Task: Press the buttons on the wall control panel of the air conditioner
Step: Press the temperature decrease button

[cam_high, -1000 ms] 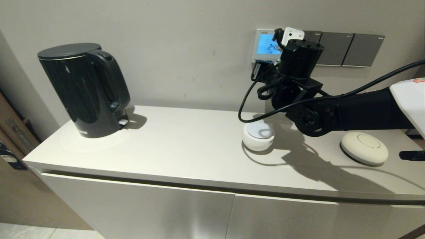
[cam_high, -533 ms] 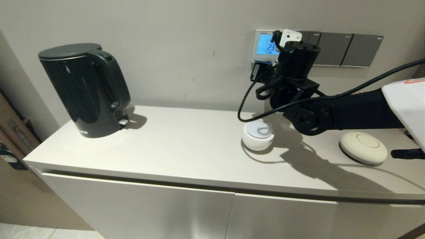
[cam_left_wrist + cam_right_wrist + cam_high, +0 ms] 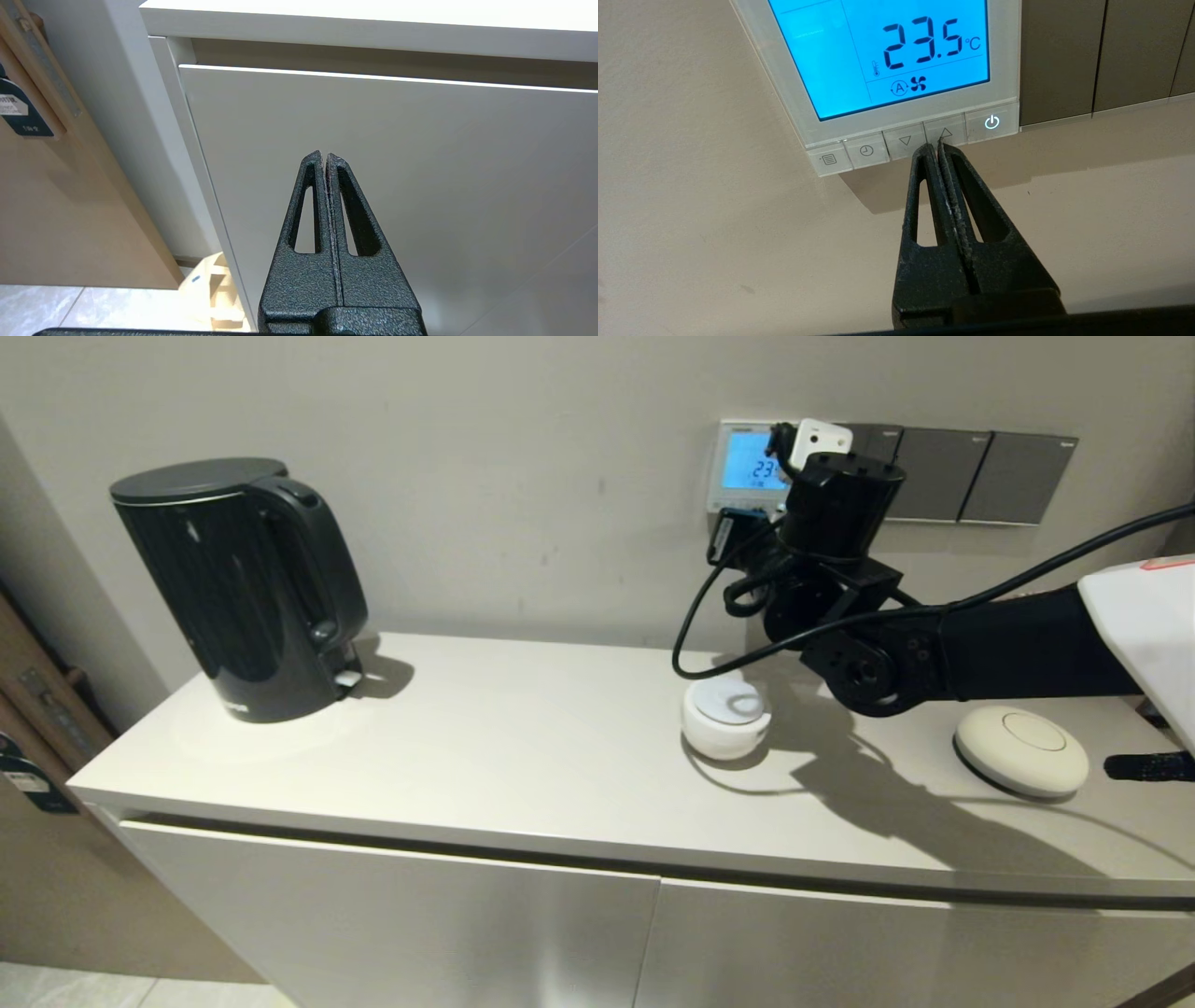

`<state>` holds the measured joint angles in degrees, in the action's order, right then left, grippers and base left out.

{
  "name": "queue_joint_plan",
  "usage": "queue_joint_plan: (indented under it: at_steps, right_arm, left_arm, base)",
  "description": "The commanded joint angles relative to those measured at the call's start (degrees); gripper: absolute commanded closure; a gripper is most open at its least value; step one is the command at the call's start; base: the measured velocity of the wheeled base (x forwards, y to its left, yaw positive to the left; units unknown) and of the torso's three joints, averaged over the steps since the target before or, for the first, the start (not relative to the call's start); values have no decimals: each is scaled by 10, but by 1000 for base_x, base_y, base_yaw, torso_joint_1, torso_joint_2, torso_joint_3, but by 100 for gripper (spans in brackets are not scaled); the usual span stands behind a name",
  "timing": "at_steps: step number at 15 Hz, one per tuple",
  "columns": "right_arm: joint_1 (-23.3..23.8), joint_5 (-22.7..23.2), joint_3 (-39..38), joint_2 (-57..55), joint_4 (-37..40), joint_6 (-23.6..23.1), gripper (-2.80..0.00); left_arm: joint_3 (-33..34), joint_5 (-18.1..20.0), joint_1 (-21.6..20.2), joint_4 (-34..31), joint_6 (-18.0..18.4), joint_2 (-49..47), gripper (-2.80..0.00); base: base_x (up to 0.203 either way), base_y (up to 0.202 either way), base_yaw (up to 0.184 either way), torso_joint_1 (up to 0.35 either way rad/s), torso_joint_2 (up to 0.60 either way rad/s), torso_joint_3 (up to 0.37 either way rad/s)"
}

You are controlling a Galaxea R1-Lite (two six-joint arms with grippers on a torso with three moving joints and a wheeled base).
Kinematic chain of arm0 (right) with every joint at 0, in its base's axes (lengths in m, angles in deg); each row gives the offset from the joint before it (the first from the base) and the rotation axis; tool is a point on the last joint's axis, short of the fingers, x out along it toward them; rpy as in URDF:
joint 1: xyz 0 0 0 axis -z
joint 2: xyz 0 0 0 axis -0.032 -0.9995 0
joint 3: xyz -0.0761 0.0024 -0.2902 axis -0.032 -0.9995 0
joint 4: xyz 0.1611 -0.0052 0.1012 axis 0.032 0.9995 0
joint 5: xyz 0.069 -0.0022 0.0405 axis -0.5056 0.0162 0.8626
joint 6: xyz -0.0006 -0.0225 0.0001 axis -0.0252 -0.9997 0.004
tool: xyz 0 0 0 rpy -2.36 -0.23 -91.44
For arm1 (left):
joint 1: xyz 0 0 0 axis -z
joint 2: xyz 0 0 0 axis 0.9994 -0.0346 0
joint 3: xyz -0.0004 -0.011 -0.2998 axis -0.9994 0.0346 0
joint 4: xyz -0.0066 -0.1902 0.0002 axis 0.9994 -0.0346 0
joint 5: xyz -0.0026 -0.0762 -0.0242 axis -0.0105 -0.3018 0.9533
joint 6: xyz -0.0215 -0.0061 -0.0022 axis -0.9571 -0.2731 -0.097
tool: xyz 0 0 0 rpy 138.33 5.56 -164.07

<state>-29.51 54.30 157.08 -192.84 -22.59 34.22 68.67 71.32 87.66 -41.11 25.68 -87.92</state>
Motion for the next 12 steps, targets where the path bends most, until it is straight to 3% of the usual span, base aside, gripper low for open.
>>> queue_joint_plan:
  at_steps: [1, 12]
  right_arm:
    - [-5, -3, -7, 13, -3, -1, 0]
    - [-8, -2, -12, 17, -1, -1, 0]
  left_arm:
    - [0, 0, -1, 0, 0, 0, 0]
    - [0, 0, 0, 0, 0, 0, 0]
  base:
    - [0, 0, 0, 0, 0, 0]
    - [0, 0, 0, 0, 0, 0]
